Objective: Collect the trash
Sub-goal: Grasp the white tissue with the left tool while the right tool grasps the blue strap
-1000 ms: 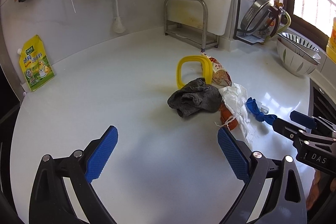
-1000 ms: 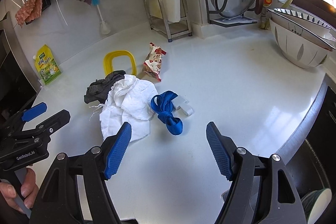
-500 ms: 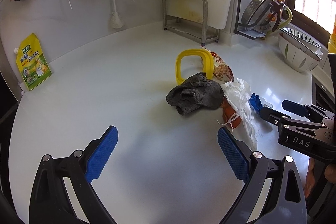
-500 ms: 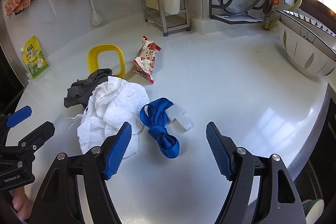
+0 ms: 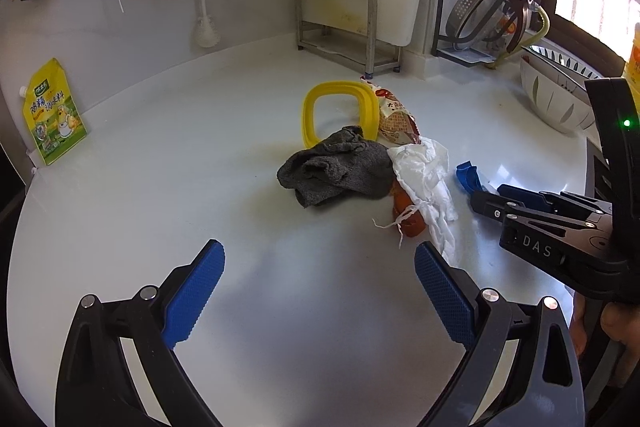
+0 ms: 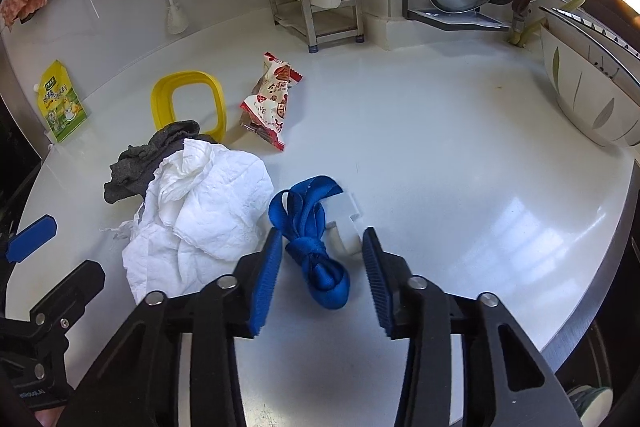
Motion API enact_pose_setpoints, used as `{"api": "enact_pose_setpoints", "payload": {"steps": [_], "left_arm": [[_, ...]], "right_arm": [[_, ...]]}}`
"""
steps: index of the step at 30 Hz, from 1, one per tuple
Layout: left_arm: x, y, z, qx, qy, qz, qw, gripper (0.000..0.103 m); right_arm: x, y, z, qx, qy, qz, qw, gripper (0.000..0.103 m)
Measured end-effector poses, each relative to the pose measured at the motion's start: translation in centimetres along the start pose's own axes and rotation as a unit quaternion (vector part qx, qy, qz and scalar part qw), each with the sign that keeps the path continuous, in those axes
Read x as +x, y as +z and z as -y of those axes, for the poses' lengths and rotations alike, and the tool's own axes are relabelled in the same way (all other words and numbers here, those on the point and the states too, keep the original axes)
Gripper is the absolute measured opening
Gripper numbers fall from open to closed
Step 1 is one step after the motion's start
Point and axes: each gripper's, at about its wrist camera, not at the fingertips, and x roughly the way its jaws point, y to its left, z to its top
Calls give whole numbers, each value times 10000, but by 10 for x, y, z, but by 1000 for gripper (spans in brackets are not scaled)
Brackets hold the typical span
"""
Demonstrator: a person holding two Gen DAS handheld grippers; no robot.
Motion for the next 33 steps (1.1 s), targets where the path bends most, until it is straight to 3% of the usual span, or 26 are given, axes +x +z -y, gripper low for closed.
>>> {"api": "enact_pose_setpoints", "payload": {"steps": [8, 18, 21, 27, 32, 33], "left_arm": [[5, -2, 28, -160, -209, -138, 9996, 94], [22, 1, 64, 35, 301, -189, 9994, 94], [29, 4, 71, -3, 274, -286, 9992, 93], [39, 5, 84, 39, 349, -356, 9987, 71], [41, 4, 85, 24, 312, -376, 9988, 39], [41, 5, 85, 16, 302, -386, 9988, 28]], "right_arm": [[-10, -2, 17, 306, 148, 195, 9992, 27], [-25, 2, 63, 1063, 287, 449, 9929, 27], [-28, 3, 70, 1194, 347, 504, 9910, 27], [-28, 3, 77, 1348, 423, 496, 9887, 27], [-27, 4, 73, 1243, 440, 483, 9901, 27], [-27, 4, 73, 1229, 437, 484, 9903, 27]]}}
